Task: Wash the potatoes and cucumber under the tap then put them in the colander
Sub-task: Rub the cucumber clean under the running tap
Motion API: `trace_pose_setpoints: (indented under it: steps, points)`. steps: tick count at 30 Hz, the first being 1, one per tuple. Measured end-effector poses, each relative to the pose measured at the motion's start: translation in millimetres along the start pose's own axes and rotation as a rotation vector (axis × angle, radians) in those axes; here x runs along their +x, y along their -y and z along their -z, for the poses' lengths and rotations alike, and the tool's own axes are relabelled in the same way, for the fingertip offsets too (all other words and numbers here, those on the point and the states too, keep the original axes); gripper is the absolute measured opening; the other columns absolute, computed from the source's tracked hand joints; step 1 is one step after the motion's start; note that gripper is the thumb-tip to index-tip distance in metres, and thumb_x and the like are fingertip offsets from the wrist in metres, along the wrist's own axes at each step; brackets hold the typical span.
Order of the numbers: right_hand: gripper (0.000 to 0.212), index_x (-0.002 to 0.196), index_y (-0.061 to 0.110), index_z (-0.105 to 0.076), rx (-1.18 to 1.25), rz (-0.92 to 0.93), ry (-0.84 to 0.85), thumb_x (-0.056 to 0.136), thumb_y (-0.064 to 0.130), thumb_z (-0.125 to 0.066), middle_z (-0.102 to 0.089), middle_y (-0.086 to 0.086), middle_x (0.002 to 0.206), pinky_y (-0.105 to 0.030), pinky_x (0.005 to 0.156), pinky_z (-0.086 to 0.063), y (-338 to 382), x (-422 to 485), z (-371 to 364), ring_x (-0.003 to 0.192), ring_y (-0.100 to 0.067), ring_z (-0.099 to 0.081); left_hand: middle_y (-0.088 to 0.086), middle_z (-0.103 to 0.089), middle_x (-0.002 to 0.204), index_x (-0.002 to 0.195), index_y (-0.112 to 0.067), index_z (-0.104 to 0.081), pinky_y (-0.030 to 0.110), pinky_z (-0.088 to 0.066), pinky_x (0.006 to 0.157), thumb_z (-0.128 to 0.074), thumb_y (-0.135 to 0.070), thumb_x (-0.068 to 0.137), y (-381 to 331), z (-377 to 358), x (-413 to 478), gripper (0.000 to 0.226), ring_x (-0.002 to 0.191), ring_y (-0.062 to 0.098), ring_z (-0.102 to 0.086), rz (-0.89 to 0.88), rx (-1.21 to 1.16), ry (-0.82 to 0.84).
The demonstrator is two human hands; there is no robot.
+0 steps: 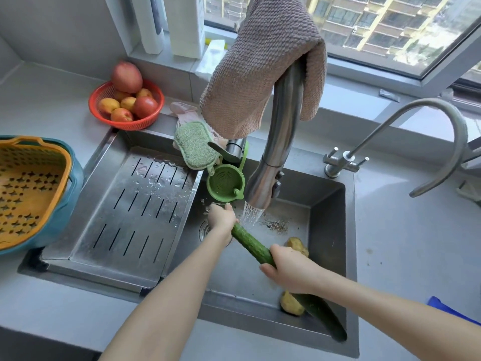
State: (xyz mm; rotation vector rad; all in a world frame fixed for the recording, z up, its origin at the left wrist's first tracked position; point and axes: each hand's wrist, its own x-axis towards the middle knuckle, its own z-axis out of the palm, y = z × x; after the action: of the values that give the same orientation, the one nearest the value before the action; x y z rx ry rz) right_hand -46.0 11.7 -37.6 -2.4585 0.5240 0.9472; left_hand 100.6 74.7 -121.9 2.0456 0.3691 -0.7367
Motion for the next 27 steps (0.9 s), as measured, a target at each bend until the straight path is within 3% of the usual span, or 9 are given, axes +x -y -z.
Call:
trace_pose_setpoints:
  steps: [2, 4, 9, 13, 16, 18, 21, 24, 27]
  points:
    - [0.024, 0.093, 0.014, -0.035, -0.049, -0.020, -0.017, 0.098, 0.035, -0.045, -0.052, -0.009, 0.093, -0.032, 0.066, -0.037, -13, 11, -4, 0.079, -0.024, -0.048, 0.022, -0.061, 0.113, 0.111, 0.006, -0.052, 0.034, -0.042, 0.078, -0.030, -0.027, 0.103, 2, 9, 6, 0.040, 0.102, 0.036, -0.059, -0.131, 0.222, 0.011]
    - [0.023, 0.095, 0.014, -0.035, -0.081, -0.069, -0.033, 0.096, 0.032, -0.049, -0.057, -0.011, 0.101, -0.033, 0.070, -0.040, -32, 25, -3, 0.086, -0.027, -0.053, 0.024, -0.063, 0.110, 0.106, 0.005, -0.055, 0.035, -0.039, 0.074, -0.020, -0.027, 0.104, 4, 20, 7, 0.048, 0.103, 0.039, -0.058, -0.300, 0.437, 0.014]
    - [0.028, 0.095, 0.021, -0.051, 0.011, -0.088, -0.088, 0.078, 0.040, -0.064, -0.062, 0.000, 0.093, -0.031, 0.069, -0.040, -57, 53, 20, 0.087, -0.023, -0.057, 0.011, -0.056, 0.113, 0.111, -0.009, -0.054, 0.038, -0.042, 0.077, -0.037, -0.022, 0.099, 14, 35, 0, 0.024, 0.105, 0.033, -0.053, -0.808, 1.002, 0.164]
    - [0.040, 0.085, 0.015, -0.063, 0.061, -0.028, -0.079, 0.069, 0.051, -0.068, -0.059, 0.004, 0.070, -0.031, 0.061, -0.040, -59, 66, 30, 0.068, -0.018, -0.058, 0.004, -0.060, 0.080, 0.094, -0.013, -0.064, 0.027, -0.031, 0.053, -0.062, -0.063, 0.075, 18, 54, -7, 0.053, 0.067, 0.024, -0.061, -0.891, 1.253, 0.330]
    - [0.028, 0.074, 0.017, -0.057, -0.017, 0.084, -0.124, 0.070, 0.044, -0.066, -0.053, 0.005, 0.062, -0.029, 0.058, -0.038, -50, 70, 30, 0.060, -0.016, -0.051, 0.008, -0.065, 0.080, 0.098, -0.013, -0.060, 0.027, -0.031, 0.052, -0.070, -0.042, 0.076, 12, 56, -11, 0.038, 0.066, 0.029, -0.065, -1.024, 1.398, 0.341]
    - [0.023, 0.071, 0.020, -0.050, -0.206, 0.206, -0.228, 0.069, 0.039, -0.063, -0.051, 0.004, 0.063, -0.029, 0.059, -0.039, -39, 73, 28, 0.064, -0.020, -0.051, 0.010, -0.064, 0.078, 0.090, -0.013, -0.053, 0.028, -0.040, 0.053, -0.061, -0.025, 0.083, 5, 54, -10, 0.016, 0.064, 0.029, -0.065, -0.723, 1.095, 0.655]
    - [0.030, 0.063, 0.021, -0.043, -0.372, 0.353, -0.458, 0.058, 0.029, -0.071, -0.047, 0.003, 0.054, -0.026, 0.049, -0.035, -26, 80, 27, 0.053, -0.024, -0.055, 0.003, -0.048, 0.055, 0.070, -0.014, -0.045, 0.019, -0.038, 0.039, -0.062, -0.016, 0.087, -8, 61, -15, 0.025, 0.038, 0.013, -0.046, 0.010, 0.523, 1.090]
    - [0.019, 0.058, 0.017, -0.061, -0.437, 0.381, -0.619, 0.047, 0.026, -0.073, -0.056, -0.001, 0.048, -0.022, 0.041, -0.034, -11, 87, 26, 0.044, -0.026, -0.058, 0.000, -0.049, 0.054, 0.067, -0.014, -0.050, 0.016, -0.037, 0.038, -0.062, -0.015, 0.089, -17, 63, -16, 0.025, 0.040, 0.008, -0.045, 0.099, 0.384, 1.120]
    - [0.022, 0.057, 0.019, -0.061, -0.414, 0.397, -0.613, 0.043, 0.026, -0.075, -0.055, -0.001, 0.046, -0.018, 0.041, -0.031, 2, 95, 15, 0.040, -0.024, -0.056, 0.003, -0.048, 0.046, 0.064, -0.007, -0.052, 0.022, -0.035, 0.041, -0.065, -0.006, 0.077, -20, 51, -19, 0.018, 0.036, 0.015, -0.042, -0.136, 0.592, 0.881]
